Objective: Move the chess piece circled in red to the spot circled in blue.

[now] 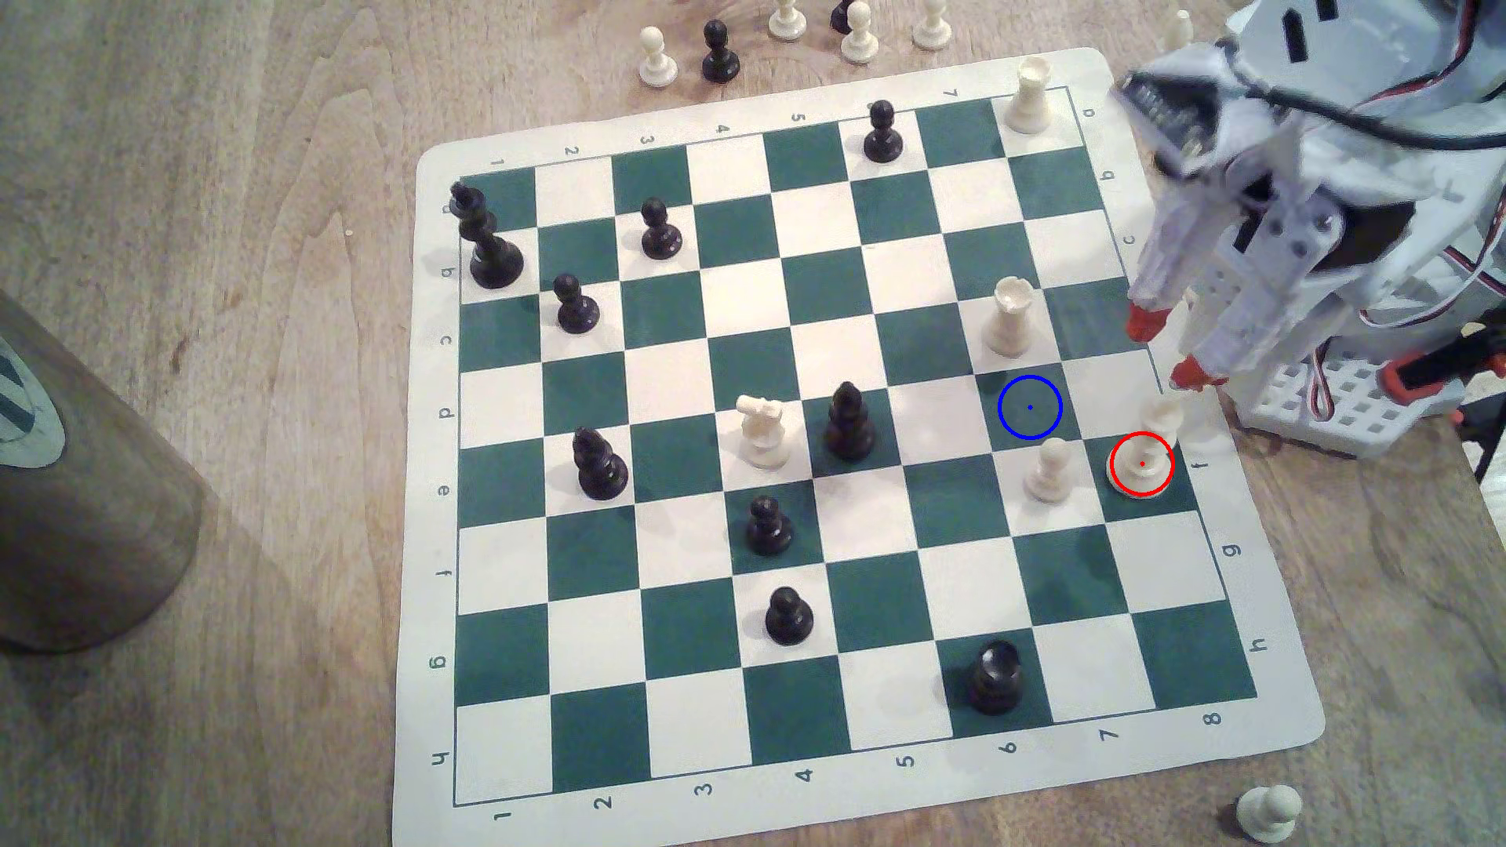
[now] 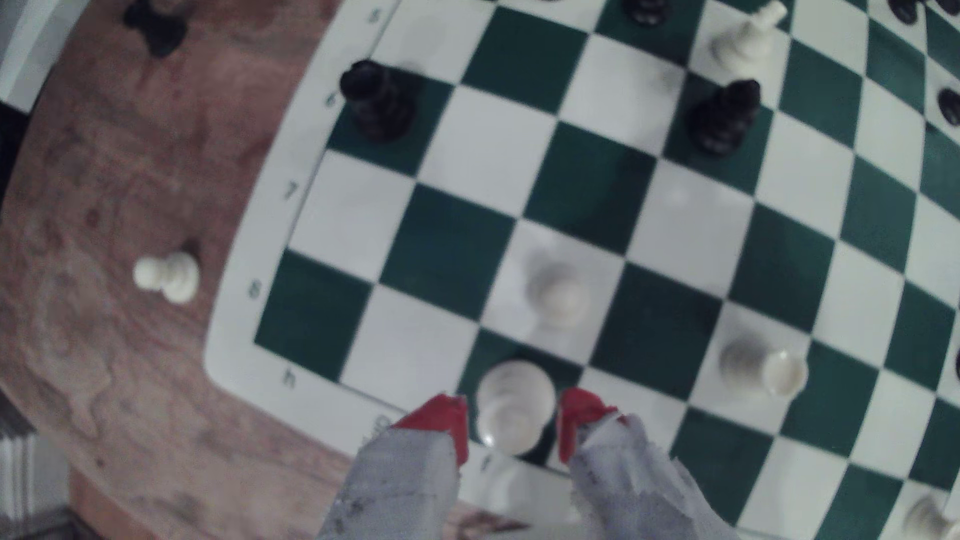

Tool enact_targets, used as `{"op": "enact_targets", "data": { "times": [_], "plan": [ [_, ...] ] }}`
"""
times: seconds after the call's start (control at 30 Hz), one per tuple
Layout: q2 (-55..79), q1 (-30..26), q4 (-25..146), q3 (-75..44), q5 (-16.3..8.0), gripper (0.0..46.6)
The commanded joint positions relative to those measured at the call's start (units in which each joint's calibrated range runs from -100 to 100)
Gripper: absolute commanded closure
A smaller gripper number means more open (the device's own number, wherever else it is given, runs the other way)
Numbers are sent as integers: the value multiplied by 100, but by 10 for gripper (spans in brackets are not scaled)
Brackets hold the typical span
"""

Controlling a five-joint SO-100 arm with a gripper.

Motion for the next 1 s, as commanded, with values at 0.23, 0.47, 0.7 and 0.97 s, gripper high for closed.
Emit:
{"op": "enact_targets", "data": {
  "times": [0.23,0.47,0.7,0.97],
  "plan": [
    [1143,8,-221,322,137,374],
    [1372,0,-262,594,151,294],
    [1449,-23,-344,648,93,277],
    [1500,-39,-491,766,88,271]
  ]
}}
